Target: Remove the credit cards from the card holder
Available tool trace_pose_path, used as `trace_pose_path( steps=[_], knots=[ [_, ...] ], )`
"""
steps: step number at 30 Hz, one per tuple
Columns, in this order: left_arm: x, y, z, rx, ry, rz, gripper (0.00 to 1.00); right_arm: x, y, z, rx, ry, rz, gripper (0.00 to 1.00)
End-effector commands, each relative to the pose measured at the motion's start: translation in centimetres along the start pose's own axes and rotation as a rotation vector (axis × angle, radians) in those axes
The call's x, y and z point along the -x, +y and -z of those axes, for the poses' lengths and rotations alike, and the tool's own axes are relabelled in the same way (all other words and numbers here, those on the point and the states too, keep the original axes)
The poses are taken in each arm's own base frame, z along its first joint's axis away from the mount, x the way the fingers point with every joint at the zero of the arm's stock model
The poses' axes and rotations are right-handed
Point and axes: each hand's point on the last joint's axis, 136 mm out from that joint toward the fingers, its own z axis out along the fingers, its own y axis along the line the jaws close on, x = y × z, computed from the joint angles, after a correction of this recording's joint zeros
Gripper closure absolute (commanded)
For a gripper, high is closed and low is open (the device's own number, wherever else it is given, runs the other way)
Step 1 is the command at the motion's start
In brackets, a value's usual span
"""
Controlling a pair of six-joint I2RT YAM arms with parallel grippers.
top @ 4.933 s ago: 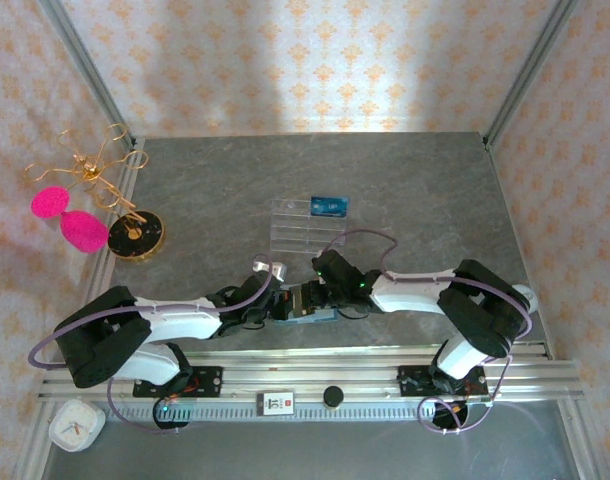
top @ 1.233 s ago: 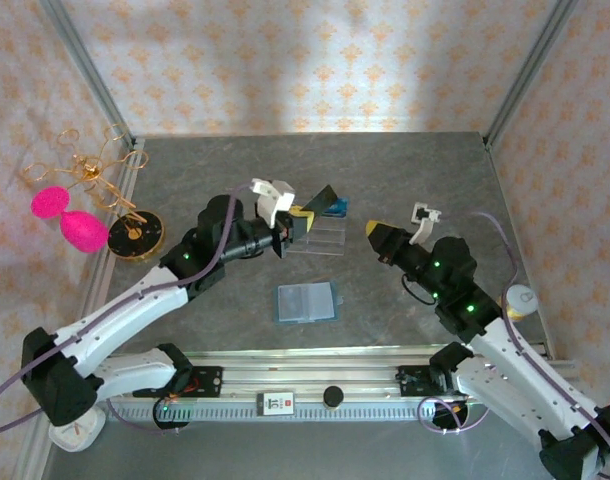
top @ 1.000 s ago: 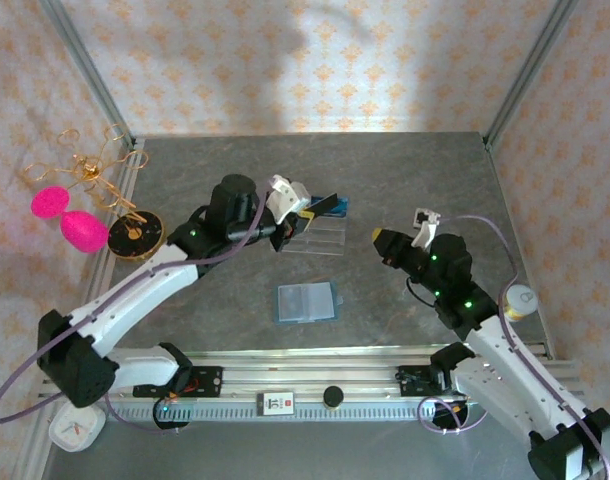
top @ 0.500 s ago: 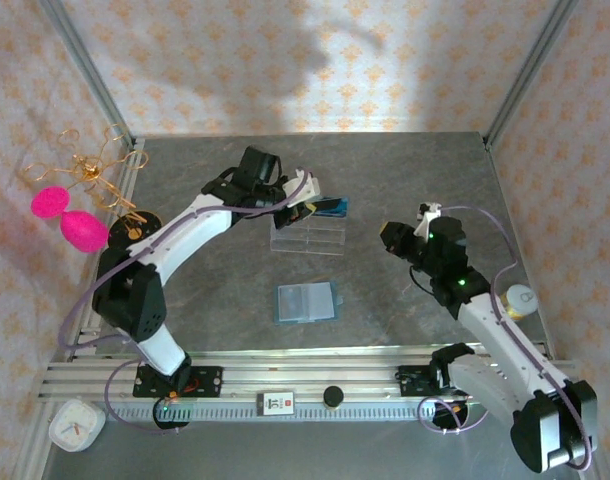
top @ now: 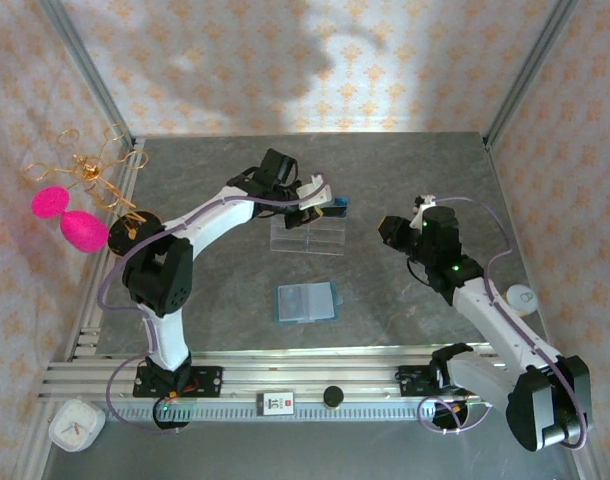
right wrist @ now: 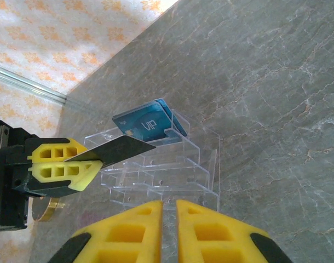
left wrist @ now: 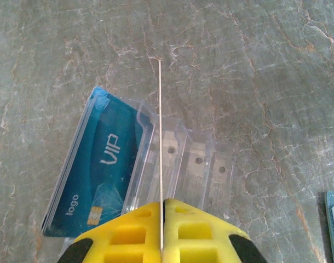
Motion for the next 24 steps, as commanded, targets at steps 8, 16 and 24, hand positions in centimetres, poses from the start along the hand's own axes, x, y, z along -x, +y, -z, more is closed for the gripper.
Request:
trace_pose_path(
  steps=[8,16,24],
  knots=[
    [1.7,0.9,-0.7,0.036,-0.043,-0.034,1.0,1.8,0.6,0.0,0.01,-0.053,0.03,0.86],
    [0.0,0.9,-2.2,-0.002,0.023,-0.015,1.0,1.8,0.5,0.1,0.006,-0.053,0.033,0.86],
    [-0.9,1.1,-2.7,-0.009,0.064,0.003,1.0,2.1,0.6,0.2,0.01,-0.059,0.036,0.86]
  ],
)
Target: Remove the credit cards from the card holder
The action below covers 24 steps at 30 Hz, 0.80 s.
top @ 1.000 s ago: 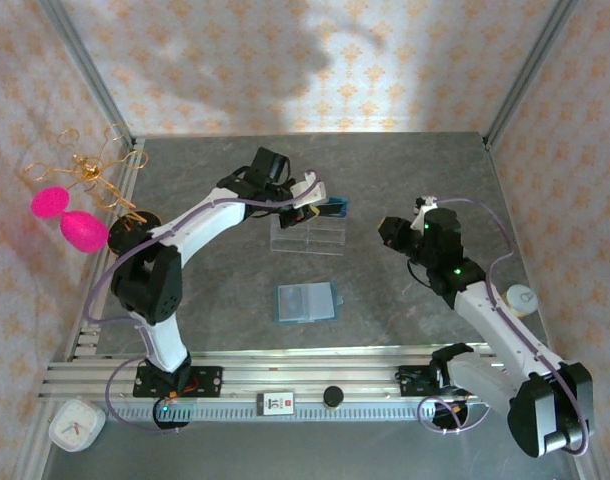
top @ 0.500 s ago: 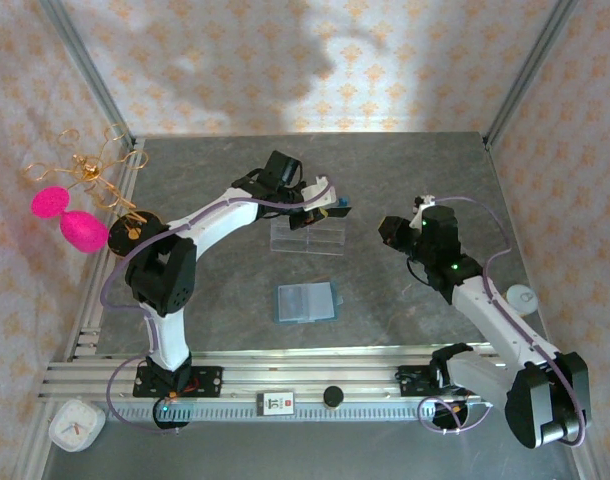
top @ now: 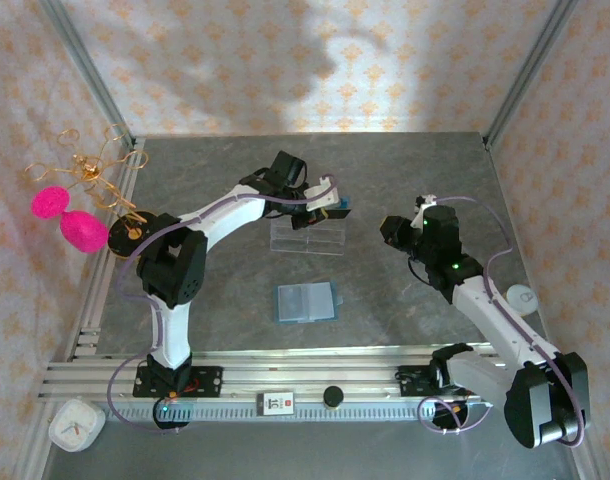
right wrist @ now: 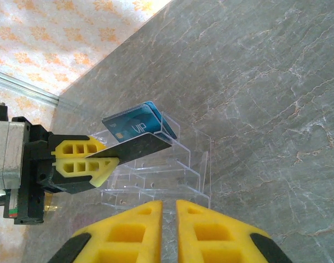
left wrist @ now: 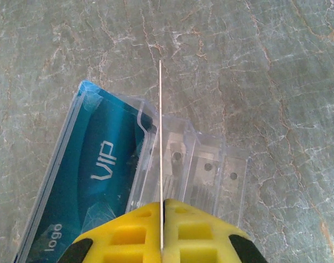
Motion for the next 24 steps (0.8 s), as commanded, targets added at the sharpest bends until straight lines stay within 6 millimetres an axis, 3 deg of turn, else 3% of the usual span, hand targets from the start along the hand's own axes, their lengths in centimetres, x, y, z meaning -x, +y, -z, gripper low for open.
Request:
trace_pose_path(
  steps=[1,15,24],
  knots=[
    [0.0,0.3,0.0,0.001,0.026,-0.015,1.0,1.9,1.2,0.4,0.027,-0.057,0.03,0.86],
    [-0.3,0.8,-0.2,-0.008,0.056,0.02,1.0,1.8,1.1,0.3,0.031,-0.054,0.023,0.86],
    [-0.3,2.4,-0.4,0.059,0.075,0.069,1.0,1.6,1.4,0.4,0.049,-0.049,0.019,0.86]
  ],
)
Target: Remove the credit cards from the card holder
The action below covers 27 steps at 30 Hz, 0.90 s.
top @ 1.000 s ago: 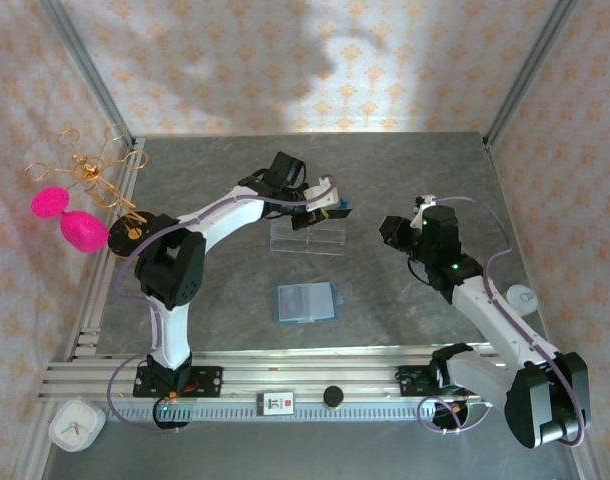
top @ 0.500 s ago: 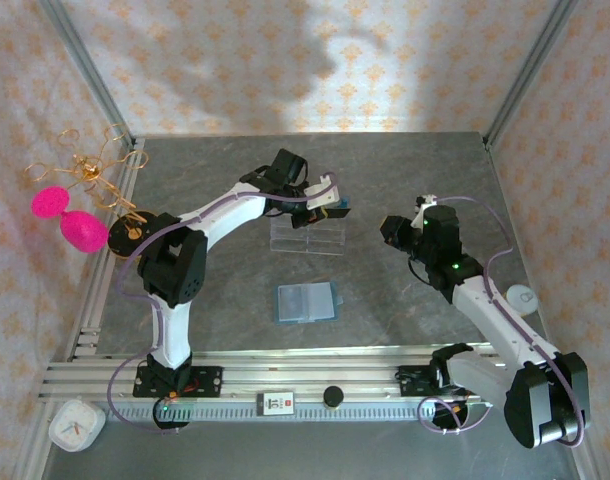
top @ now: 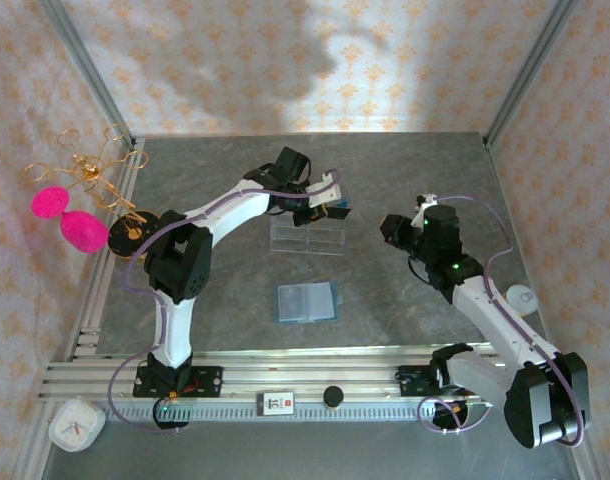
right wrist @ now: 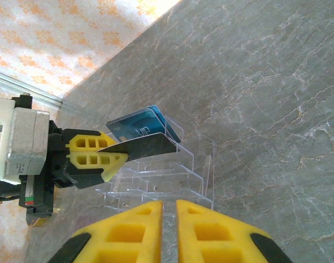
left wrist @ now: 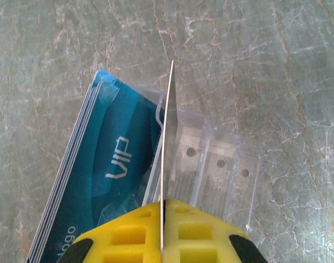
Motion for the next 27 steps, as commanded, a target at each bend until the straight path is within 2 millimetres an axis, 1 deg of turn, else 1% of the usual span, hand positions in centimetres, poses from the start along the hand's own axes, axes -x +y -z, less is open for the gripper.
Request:
trace_pose_path(
  steps=[1,5,10,12,14,16,18,19,20,22,23,24,25,26,27],
  knots=[
    [0.4,1.6,0.3,0.058,0.011,0.03,0.97,1.3,1.2,0.4,0.04,-0.036,0.015,0.86],
    [1.0,2.2,0.8,0.09,-0.004,0.055,0.85,1.2,1.4,0.6,0.047,-0.035,0.015,0.86],
    [1.2,2.5,1.1,0.11,-0.005,0.069,0.75,1.0,1.4,0.7,0.055,-0.032,0.014,0.85],
    [1.5,3.1,1.5,0.142,-0.008,0.083,0.74,1.0,1.4,0.8,0.055,-0.032,0.014,0.83],
    [2.1,3.3,2.2,0.149,-0.028,0.095,0.74,0.9,1.3,0.8,0.052,-0.026,0.016,0.81],
    [3.4,3.7,3.4,0.174,-0.069,0.119,0.73,0.7,1.3,0.8,0.053,-0.019,0.02,0.77],
    [5.2,4.0,5.3,0.197,-0.146,0.153,0.73,0.2,1.3,0.5,0.059,0.007,0.03,0.68],
    [5.8,4.2,5.9,0.213,-0.19,0.185,0.73,-0.2,1.3,0.3,0.069,0.023,0.027,0.64],
    [7.9,4.1,8.4,0.231,-0.283,0.197,0.71,-0.6,1.4,0.1,0.079,0.04,0.026,0.62],
    [10.0,3.6,11.5,0.254,-0.435,0.259,0.66,-1.5,1.7,-0.3,0.079,0.062,0.045,0.58],
    [10.7,3.1,12.9,0.262,-0.518,0.302,0.61,-2.0,2.0,-0.5,0.071,0.068,0.068,0.57],
    [11.6,2.5,15.1,0.275,-0.613,0.327,0.58,-2.5,2.4,-0.7,0.062,0.077,0.095,0.56],
    [11.6,2.0,16.4,0.293,-0.682,0.372,0.55,-3.2,2.9,-0.9,0.054,0.09,0.122,0.55],
    [11.4,1.5,17.9,0.302,-0.76,0.431,0.48,-4.1,3.3,-1.2,0.046,0.112,0.15,0.55],
    [11.0,0.7,18.9,0.301,-0.82,0.474,0.45,-5.1,3.6,-1.5,0.038,0.134,0.174,0.55]
  ],
)
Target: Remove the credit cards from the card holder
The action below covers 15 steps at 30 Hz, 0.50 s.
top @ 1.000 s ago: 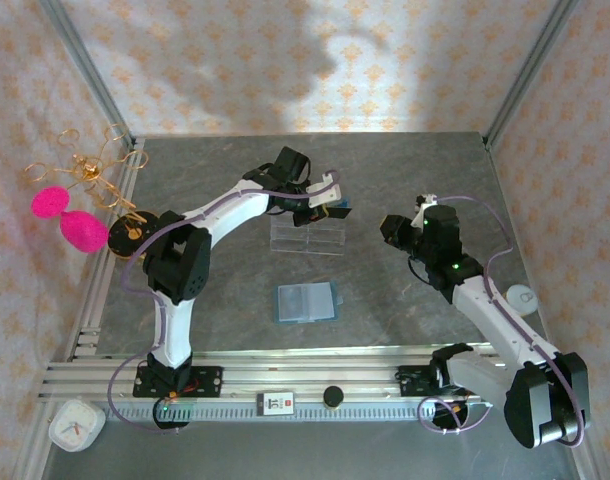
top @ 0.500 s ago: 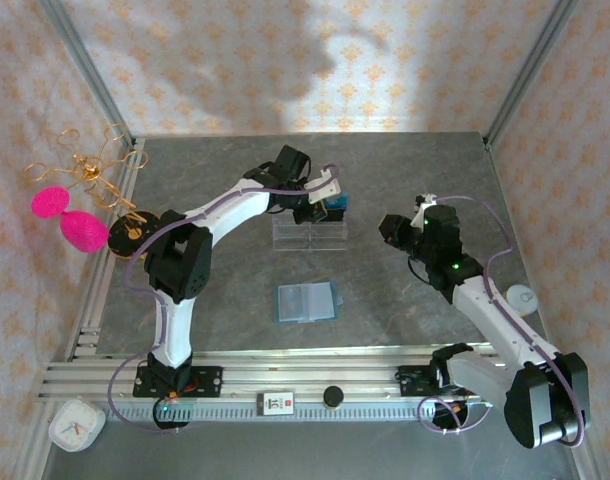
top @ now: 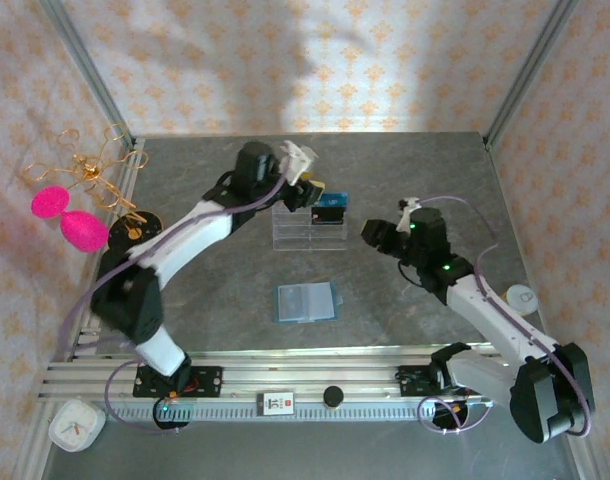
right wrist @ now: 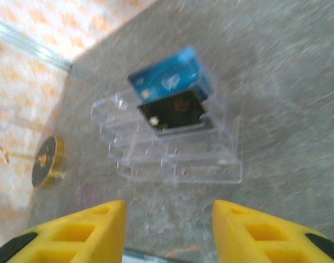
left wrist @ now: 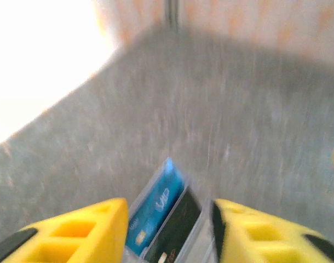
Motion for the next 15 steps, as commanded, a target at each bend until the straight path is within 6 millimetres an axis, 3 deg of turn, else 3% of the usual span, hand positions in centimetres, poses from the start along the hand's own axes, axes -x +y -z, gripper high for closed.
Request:
trace_pose_path(
  steps=[1,4,9,15],
  knots=[
    [5.3,-0.8,4.4,0.003,-0.337,0.222,0.44,-1.5,1.2,-1.0,-0.038,0.035,0.098,0.55],
    [2.3,0.5,6.5,0.112,-0.344,0.435,0.41,-4.8,2.6,-2.2,-0.046,0.11,0.181,0.54],
    [-6.0,0.4,8.7,0.235,-0.183,0.659,0.41,-11.5,5.4,-4.3,-0.04,0.244,0.338,0.54],
    [-13.6,-0.5,11.8,0.349,-0.06,0.824,0.43,-17.5,7.5,-6.7,-0.079,0.348,0.507,0.54]
  ],
)
